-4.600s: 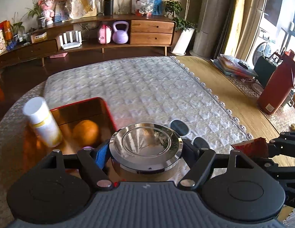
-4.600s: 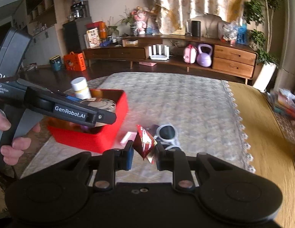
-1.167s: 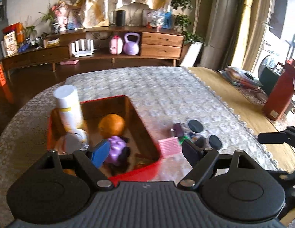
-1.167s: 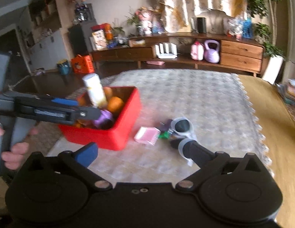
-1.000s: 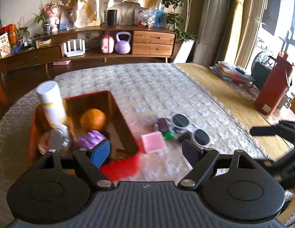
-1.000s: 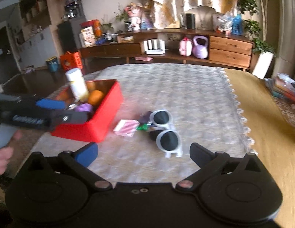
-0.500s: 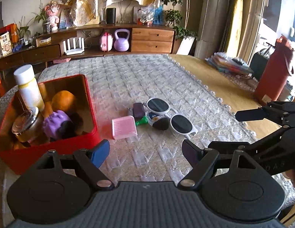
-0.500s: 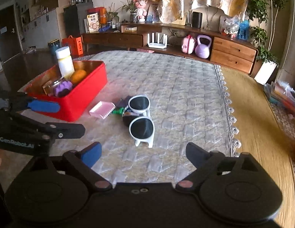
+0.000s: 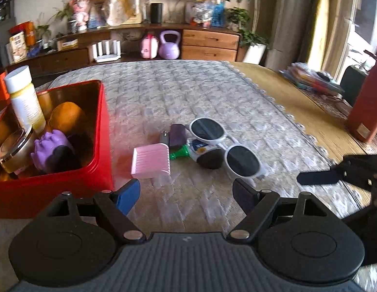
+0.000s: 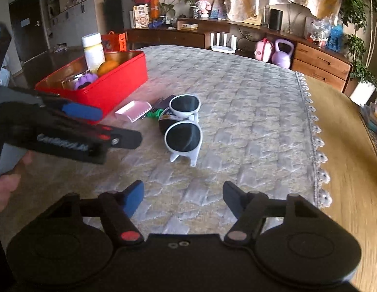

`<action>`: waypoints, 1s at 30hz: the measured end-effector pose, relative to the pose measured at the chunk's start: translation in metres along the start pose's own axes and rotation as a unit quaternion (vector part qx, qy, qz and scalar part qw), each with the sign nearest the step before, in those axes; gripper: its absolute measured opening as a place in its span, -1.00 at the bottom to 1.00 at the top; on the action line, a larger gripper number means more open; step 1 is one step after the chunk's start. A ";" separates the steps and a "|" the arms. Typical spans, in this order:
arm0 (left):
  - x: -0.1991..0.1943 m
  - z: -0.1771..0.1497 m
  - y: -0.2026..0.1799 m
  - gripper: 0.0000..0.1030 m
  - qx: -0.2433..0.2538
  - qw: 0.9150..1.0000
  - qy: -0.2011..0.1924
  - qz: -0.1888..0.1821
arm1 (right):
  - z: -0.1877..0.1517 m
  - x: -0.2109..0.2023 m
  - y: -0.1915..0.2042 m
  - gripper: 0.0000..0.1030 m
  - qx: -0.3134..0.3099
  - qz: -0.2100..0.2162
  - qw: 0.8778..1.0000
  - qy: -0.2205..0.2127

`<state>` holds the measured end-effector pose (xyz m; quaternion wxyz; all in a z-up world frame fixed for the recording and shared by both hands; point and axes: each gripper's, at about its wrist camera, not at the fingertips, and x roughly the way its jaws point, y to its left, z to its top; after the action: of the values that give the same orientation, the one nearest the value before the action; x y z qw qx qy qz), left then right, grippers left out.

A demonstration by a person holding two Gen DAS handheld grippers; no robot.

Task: Organize rigid objects
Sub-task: 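Move the left tool to the pink comb while the right grasps the white sunglasses, then grasp the pink comb with the left tool while the right lifts the sunglasses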

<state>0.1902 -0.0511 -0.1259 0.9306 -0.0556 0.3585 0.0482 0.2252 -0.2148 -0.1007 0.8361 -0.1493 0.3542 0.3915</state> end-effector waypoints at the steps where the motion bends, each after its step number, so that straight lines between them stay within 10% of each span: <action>1: 0.002 0.000 0.000 0.62 -0.002 1.000 -0.002 0.008 | 0.000 0.002 0.001 0.23 -0.004 0.001 1.000 -0.001; 30: 0.037 0.008 0.030 0.24 -0.026 0.999 -0.015 0.044 | 0.029 0.042 0.006 -0.20 0.011 -0.020 0.999 -0.041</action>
<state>0.2188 -0.0182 -0.1471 0.9311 -0.0627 0.3453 0.0994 0.2528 -0.1729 -0.1097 0.8595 -0.1306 0.3205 0.3761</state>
